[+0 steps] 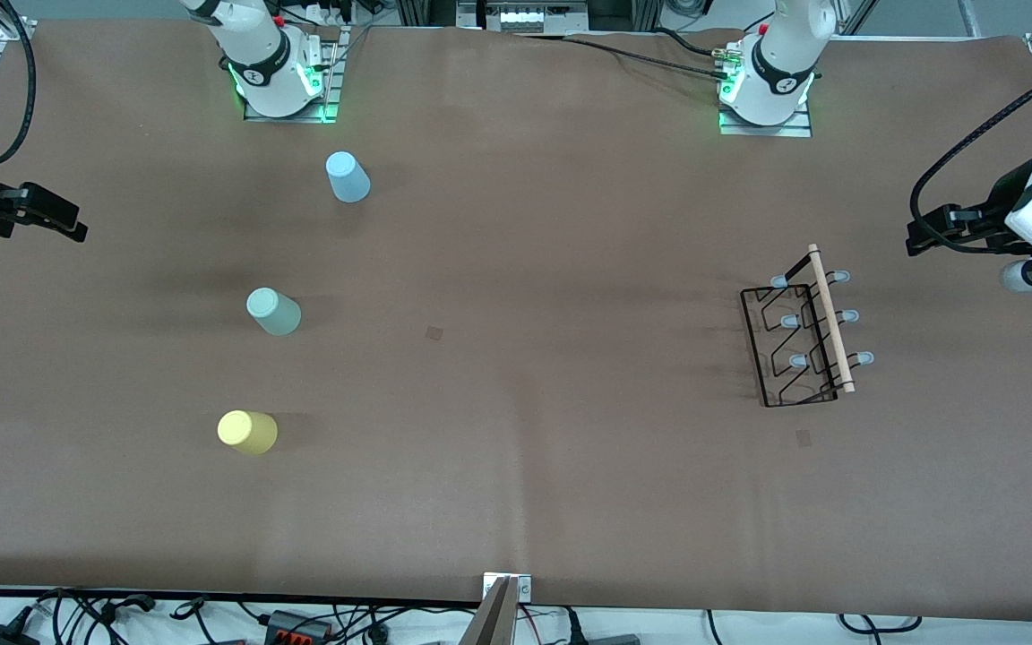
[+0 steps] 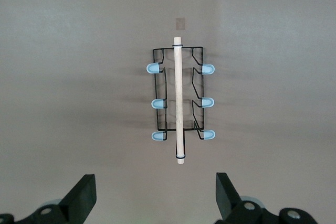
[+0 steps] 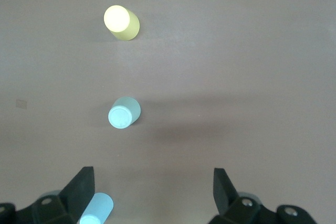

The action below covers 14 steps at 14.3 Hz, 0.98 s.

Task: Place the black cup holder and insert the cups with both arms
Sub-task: 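Reach the left gripper down to the wooden handle of the black rack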

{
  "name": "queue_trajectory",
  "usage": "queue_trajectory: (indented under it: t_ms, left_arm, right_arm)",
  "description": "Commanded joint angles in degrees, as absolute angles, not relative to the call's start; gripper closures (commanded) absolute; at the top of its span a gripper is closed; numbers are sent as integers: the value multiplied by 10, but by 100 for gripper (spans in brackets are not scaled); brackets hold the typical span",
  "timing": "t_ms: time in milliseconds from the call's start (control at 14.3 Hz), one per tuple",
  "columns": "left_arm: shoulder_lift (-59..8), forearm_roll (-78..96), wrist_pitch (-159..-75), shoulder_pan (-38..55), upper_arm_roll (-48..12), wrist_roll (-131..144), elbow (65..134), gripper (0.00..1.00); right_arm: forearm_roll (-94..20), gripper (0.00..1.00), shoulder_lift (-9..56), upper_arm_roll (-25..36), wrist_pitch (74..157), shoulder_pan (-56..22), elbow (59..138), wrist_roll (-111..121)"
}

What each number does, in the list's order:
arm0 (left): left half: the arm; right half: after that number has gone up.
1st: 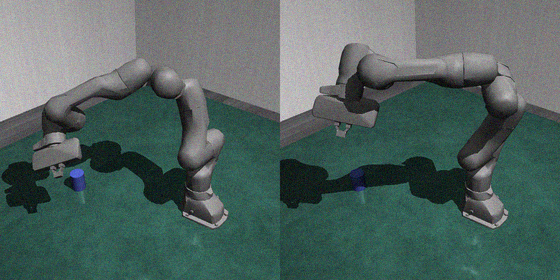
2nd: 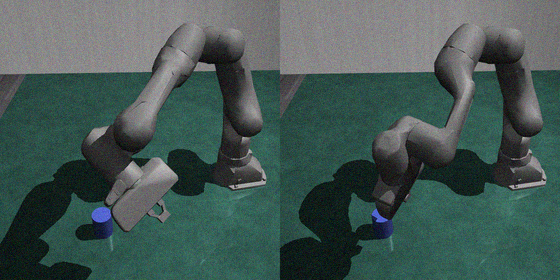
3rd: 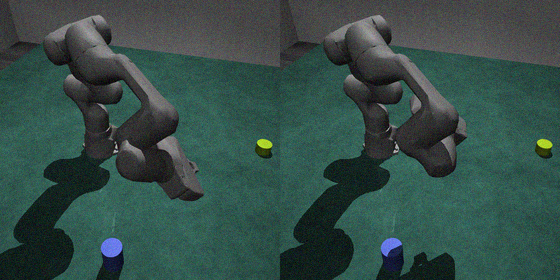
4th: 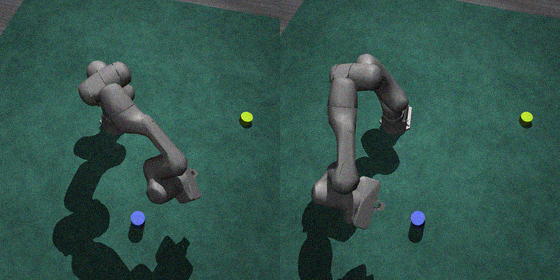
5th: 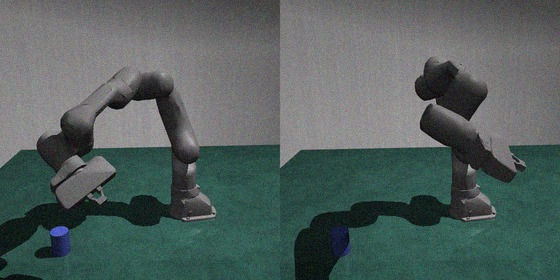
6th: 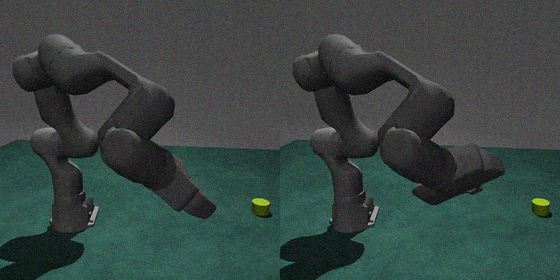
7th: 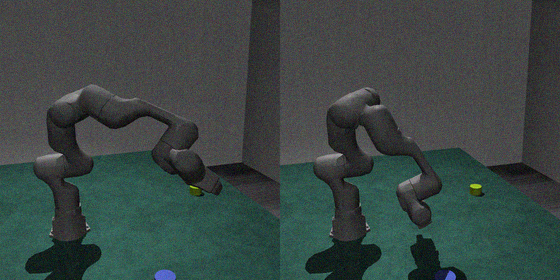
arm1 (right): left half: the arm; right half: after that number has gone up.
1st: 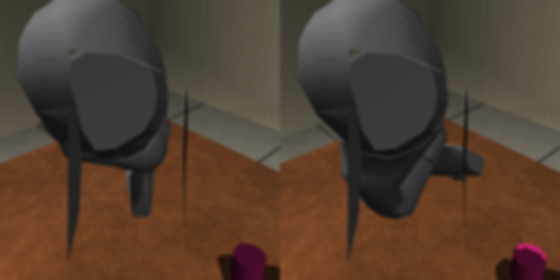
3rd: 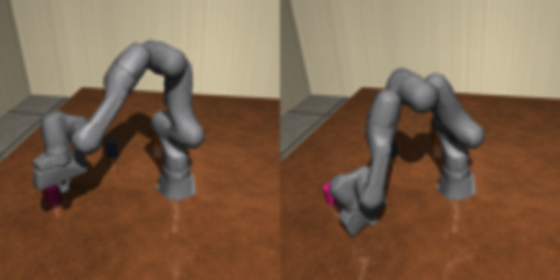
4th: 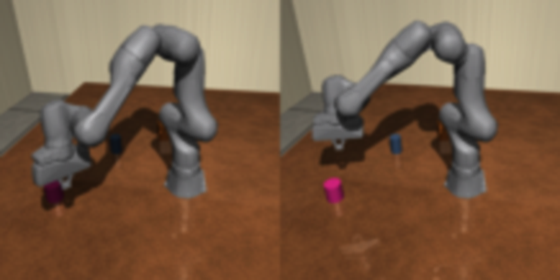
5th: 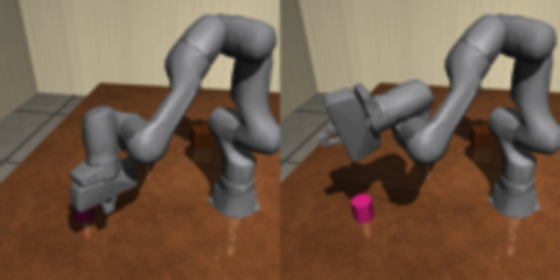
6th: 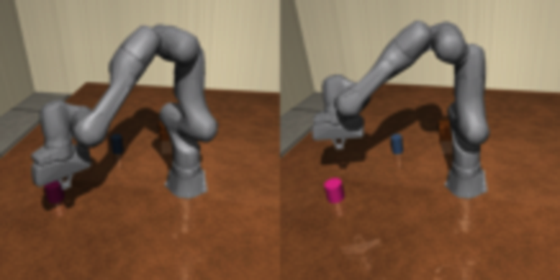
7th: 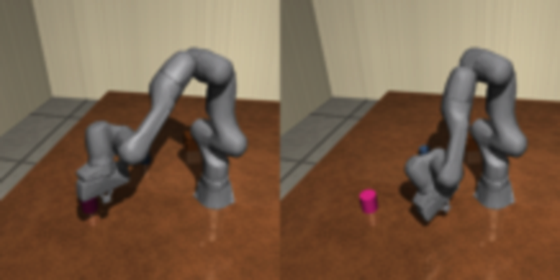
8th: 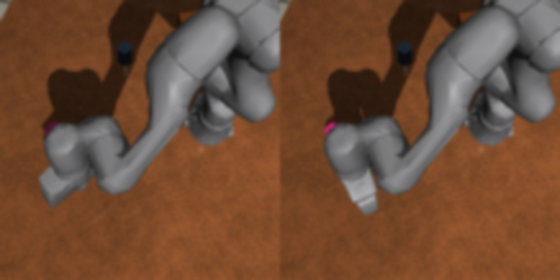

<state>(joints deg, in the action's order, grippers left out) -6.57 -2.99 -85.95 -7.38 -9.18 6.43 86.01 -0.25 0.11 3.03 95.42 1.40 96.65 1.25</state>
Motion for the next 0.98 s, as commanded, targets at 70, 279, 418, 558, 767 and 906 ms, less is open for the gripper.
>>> queue_trajectory:
  t_ms: [70, 279, 418, 558, 767, 906]
  left_arm:
    - [-53, -34, -868, -75, -91, 53, 874, 0]
    - [-53, -34, -868, -75, -91, 53, 874, 0]
    - [-61, -33, -870, -74, -91, 53, 874, 0]
    - [-64, -33, -872, -69, -93, 54, 874, 0]
    - [-83, -25, -947, -63, -98, 62, 905, 0]
    - [-85, -24, -1011, -69, -99, 61, 955, 0]
  right_arm:
    - [-4, 0, -14, 28, 952, 18, 972, 21]
    - [-5, 0, -14, 28, 952, 18, 970, 21]
    - [-5, 0, -13, 28, 953, 18, 970, 21]
    - [-5, 0, -13, 28, 953, 18, 971, 21]
    - [-6, 0, -13, 28, 954, 18, 970, 21]
    - [-6, 0, -11, 28, 954, 18, 970, 21]
